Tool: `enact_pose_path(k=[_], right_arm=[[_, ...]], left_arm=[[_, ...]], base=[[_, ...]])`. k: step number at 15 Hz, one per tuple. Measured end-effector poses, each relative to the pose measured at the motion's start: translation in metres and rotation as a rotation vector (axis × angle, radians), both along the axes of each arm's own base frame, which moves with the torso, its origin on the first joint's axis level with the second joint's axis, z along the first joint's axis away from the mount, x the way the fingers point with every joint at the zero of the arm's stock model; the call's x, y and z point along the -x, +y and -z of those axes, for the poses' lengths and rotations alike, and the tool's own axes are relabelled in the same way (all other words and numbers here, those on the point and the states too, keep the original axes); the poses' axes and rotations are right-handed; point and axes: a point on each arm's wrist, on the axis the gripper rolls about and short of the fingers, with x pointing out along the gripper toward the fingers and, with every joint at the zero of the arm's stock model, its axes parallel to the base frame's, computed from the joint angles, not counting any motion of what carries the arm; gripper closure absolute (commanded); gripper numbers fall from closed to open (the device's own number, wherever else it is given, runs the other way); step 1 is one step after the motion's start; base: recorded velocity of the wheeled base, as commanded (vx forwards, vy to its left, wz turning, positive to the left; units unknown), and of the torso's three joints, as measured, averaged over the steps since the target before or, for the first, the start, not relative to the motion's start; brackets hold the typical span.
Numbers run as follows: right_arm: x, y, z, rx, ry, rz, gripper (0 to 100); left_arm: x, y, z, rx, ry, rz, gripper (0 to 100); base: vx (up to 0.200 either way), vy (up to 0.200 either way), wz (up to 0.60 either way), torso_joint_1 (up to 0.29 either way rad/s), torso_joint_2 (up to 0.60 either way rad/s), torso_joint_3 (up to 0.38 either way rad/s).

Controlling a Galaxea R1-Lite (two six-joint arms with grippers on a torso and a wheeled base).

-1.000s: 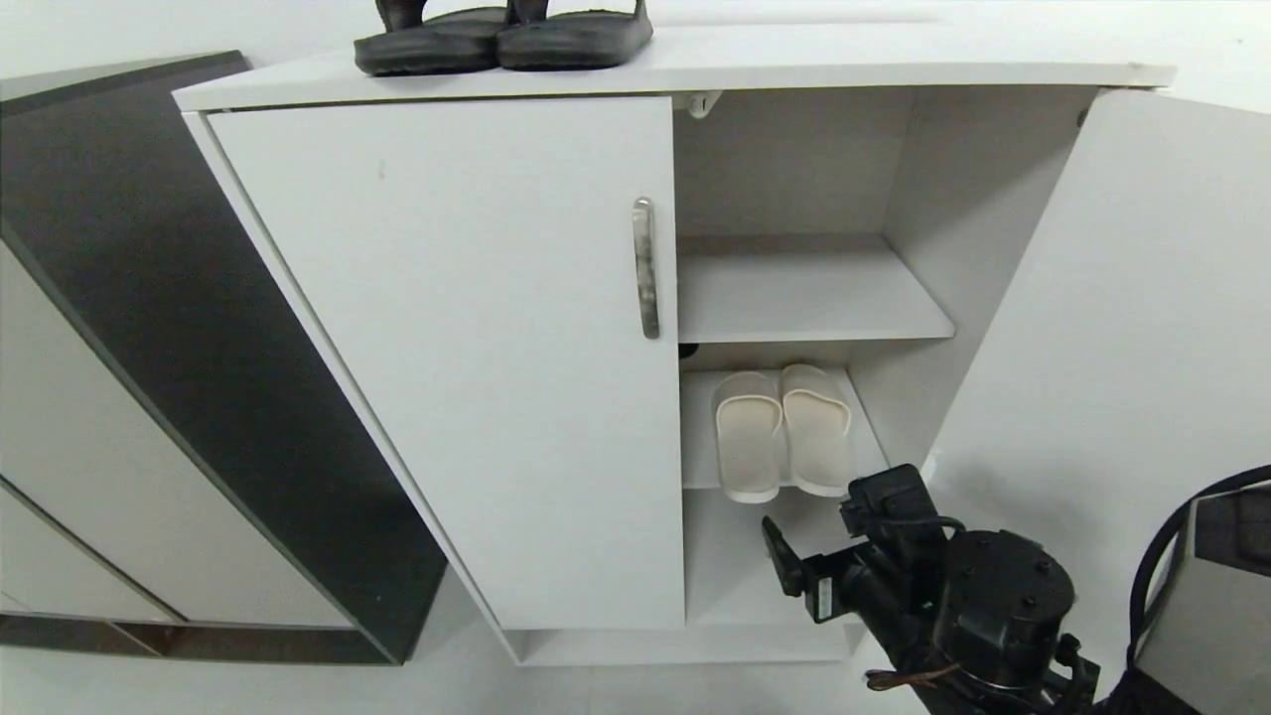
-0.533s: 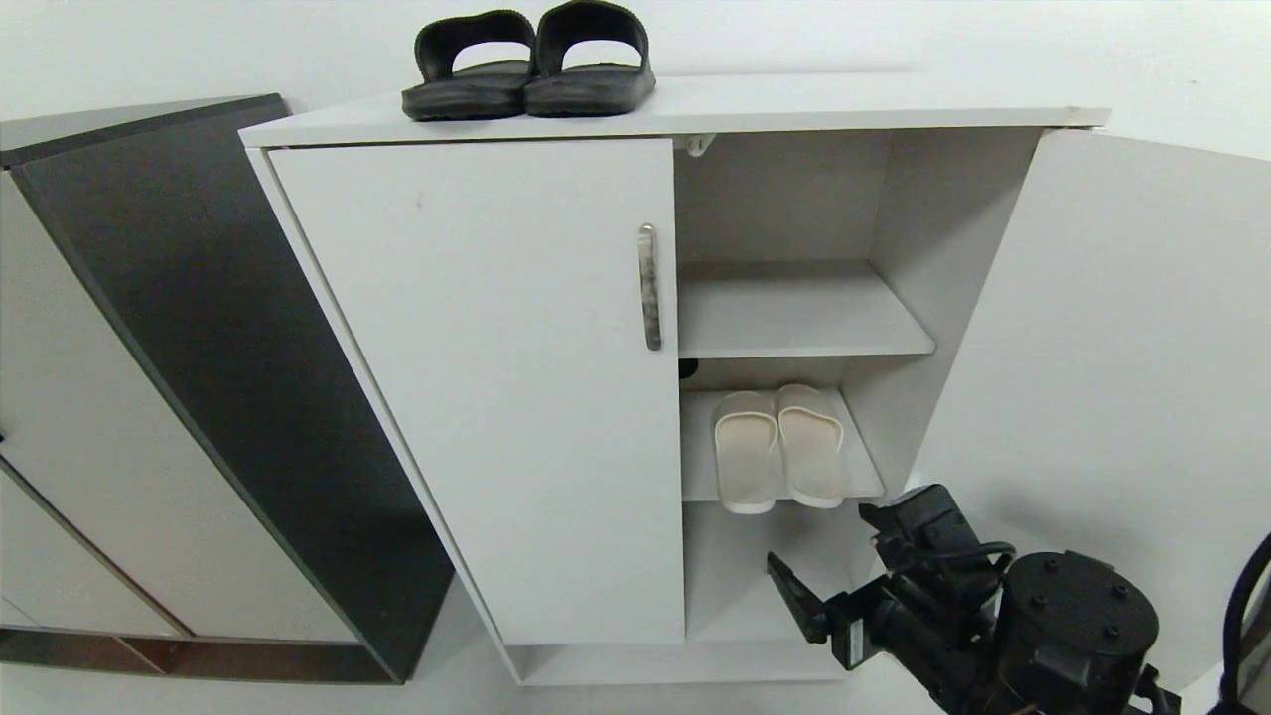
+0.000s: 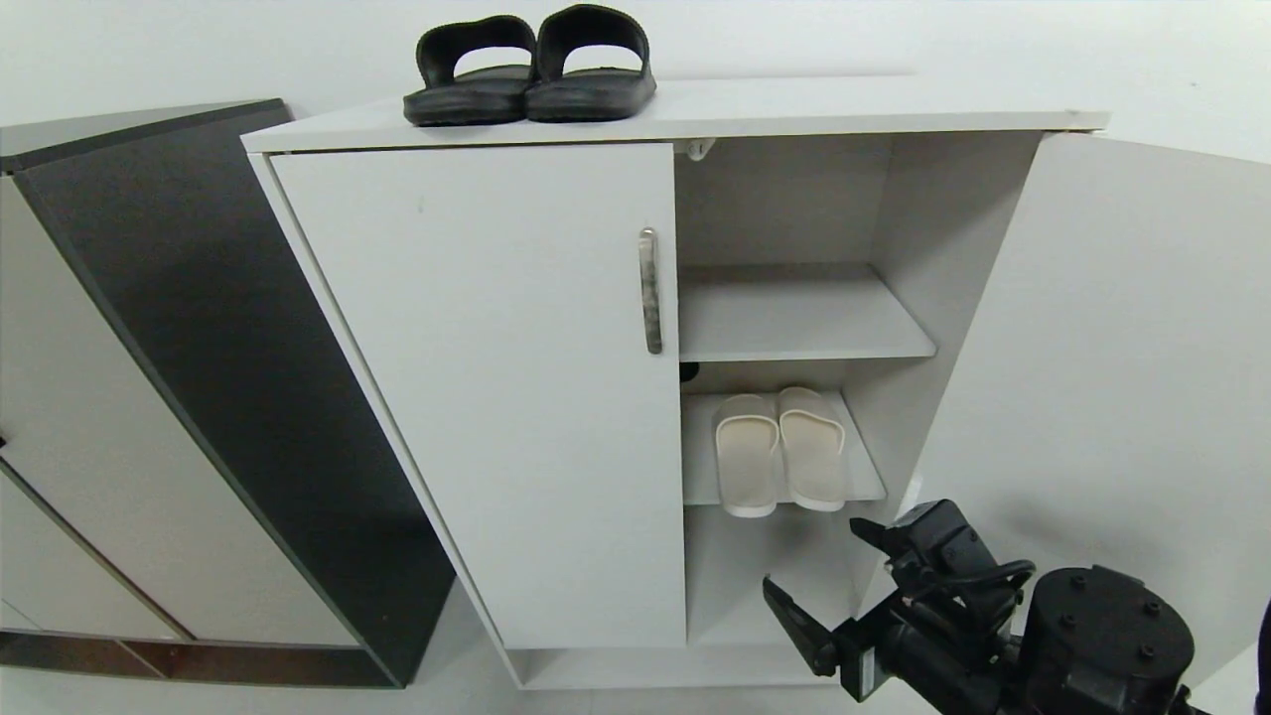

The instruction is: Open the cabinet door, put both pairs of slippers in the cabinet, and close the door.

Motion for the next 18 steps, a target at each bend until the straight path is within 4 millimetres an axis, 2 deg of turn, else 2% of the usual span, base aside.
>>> enact_pose_path(k=[10, 18], right_arm=[[0.0101, -0.003, 0.0065, 0.039, 0.025, -0.032, 0], [0.0068, 0.0011, 0.0031, 0.021, 0.009, -0.022, 0]], left_arm=[[0.0, 0.0, 0.0, 0.0, 0.0, 0.0, 100], [0.0, 0.0, 0.0, 0.002, 0.0, 0.0, 100]], base=[[0.0, 0.2, 0.0, 0.002, 0.0, 0.001], [0.0, 0.0, 0.0, 0.0, 0.0, 0.0]])
